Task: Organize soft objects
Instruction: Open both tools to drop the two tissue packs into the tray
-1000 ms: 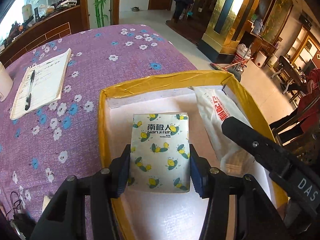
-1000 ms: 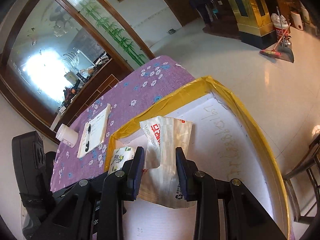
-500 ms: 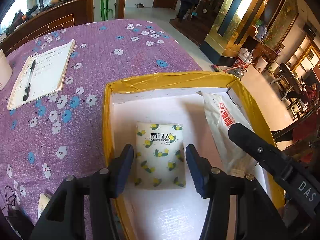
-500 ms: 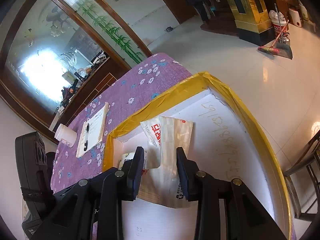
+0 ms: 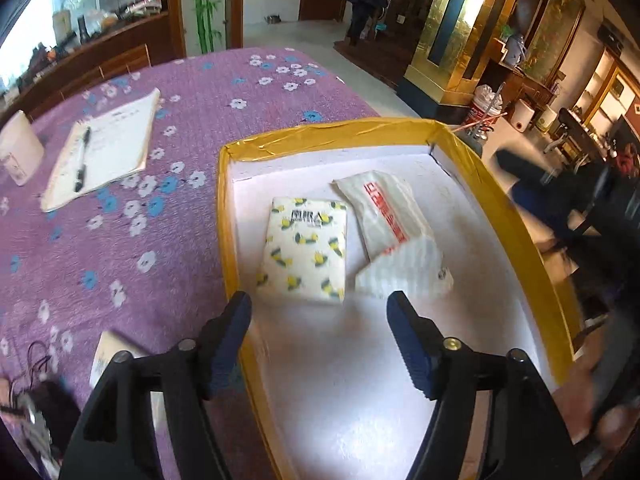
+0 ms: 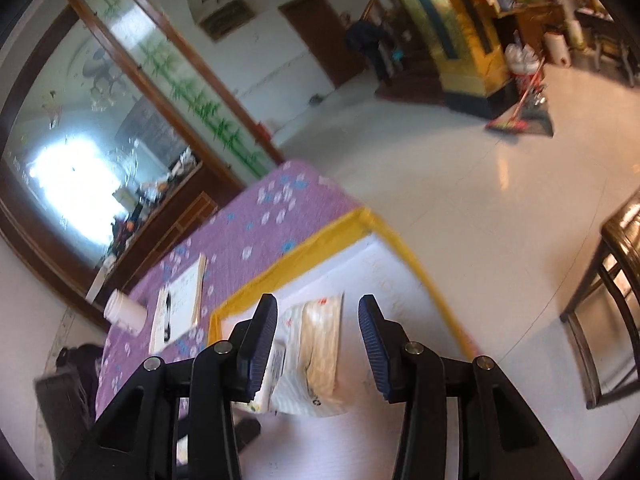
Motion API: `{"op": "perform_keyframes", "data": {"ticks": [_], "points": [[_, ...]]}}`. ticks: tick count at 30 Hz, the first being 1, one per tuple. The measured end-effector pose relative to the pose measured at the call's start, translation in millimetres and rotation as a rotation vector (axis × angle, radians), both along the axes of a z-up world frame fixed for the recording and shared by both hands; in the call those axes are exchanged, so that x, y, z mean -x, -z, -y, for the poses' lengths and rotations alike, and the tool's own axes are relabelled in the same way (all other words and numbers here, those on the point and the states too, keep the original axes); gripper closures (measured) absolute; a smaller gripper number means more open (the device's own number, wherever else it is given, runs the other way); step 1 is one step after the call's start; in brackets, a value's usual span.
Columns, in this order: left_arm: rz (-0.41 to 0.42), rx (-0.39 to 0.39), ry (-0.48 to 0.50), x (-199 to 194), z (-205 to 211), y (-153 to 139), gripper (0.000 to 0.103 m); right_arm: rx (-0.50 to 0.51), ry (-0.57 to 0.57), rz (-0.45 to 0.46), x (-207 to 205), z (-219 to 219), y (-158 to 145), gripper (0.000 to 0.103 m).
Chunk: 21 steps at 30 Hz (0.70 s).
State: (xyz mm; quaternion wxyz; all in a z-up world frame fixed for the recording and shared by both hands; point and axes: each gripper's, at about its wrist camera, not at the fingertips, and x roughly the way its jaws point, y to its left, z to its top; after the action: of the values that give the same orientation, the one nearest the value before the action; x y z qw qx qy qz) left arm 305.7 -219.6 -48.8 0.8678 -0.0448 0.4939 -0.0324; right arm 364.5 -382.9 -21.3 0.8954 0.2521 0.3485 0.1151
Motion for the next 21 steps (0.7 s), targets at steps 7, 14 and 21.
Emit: {"op": "perform_keyframes", "data": {"ticks": [7,14,21], "points": [[-0.044,-0.083,0.061,25,29,17,0.028,0.06,0.134,0.163,39,19,-38,0.045],[0.021,-0.162,0.063,48,38,11,0.028,0.006,0.117,0.178,75,33,-43,0.044],[0.199,-0.185,-0.019,40,28,-22,0.027,0.019,0.081,0.255,152,42,-50,0.034]]}}
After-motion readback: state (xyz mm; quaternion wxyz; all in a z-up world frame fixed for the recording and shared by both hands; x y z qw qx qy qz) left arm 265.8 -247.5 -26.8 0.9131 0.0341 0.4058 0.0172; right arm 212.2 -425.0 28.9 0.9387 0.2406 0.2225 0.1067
